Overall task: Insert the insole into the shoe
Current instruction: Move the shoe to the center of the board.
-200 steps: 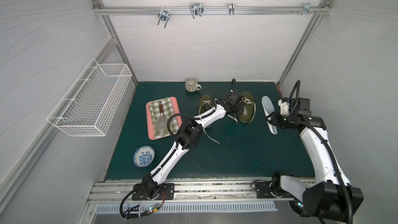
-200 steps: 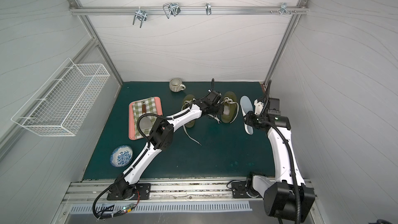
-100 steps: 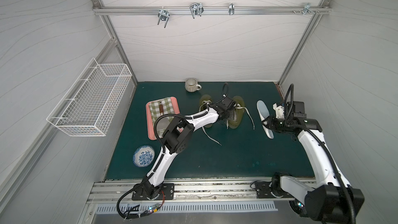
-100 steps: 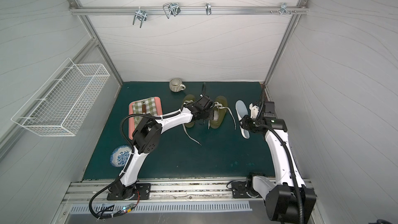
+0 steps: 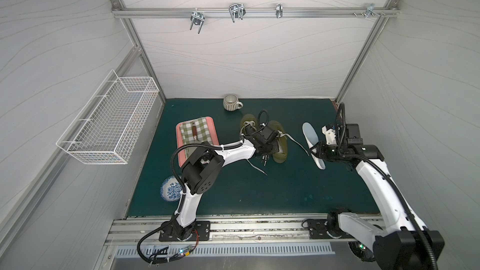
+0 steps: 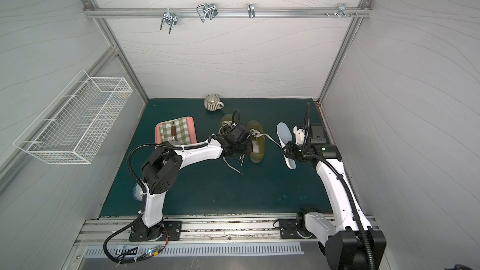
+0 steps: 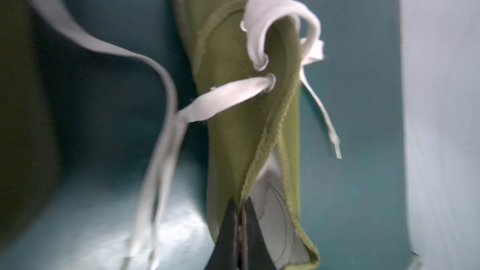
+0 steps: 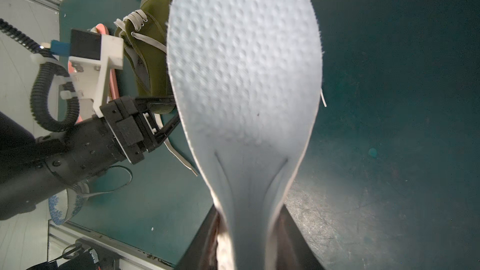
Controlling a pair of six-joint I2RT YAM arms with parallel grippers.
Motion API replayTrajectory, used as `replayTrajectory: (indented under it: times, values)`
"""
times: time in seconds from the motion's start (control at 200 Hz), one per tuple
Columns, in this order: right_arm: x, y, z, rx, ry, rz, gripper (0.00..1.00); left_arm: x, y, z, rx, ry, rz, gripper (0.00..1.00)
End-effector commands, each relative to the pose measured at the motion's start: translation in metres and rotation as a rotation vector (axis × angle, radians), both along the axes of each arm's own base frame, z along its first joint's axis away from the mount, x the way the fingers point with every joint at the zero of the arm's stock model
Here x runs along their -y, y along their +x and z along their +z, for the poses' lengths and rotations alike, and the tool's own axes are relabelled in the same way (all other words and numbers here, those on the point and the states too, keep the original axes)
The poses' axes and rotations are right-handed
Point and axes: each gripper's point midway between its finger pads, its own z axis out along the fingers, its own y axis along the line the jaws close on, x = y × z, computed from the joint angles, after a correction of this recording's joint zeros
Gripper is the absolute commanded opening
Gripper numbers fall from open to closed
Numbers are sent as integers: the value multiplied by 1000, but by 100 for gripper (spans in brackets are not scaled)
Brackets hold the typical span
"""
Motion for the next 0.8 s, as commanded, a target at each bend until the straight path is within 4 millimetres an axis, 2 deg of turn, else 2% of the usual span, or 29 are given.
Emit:
replayTrajectory:
  times: [0.0, 0.085, 0.24, 0.37, 0.46, 0.535, 0.55, 0.655, 0.795]
  values:
    - [0, -6, -3, -15, -5, -2, 34, 38, -4, 18, -2, -91, -29, 0]
    - [1, -5, -2, -12, -10, 1, 33, 30, -4, 22, 20, -38, -21, 13]
    - [1, -4, -4, -15, -19, 9, 34, 11, -4, 40, 80, 52, -33, 28]
    - [2, -4, -3, -9, -27, 8, 33, 3, -9, 58, 132, 145, -130, 30]
    - [4, -3, -3, -6, -27, 5, 33, 11, -13, 74, 191, 211, -308, 30]
    - [5, -2, -3, -7, -24, 0, 33, 11, -19, 75, 189, 310, -464, 30]
    - [5, -2, -3, -6, -23, 1, 33, 14, -18, 81, 199, 318, -488, 30]
    - [8, -1, -4, -4, -13, -7, 33, 21, -23, 79, 214, 392, -673, 29]
    - [9, 0, -4, -8, -11, -9, 33, 36, -20, 78, 263, 422, -823, 28]
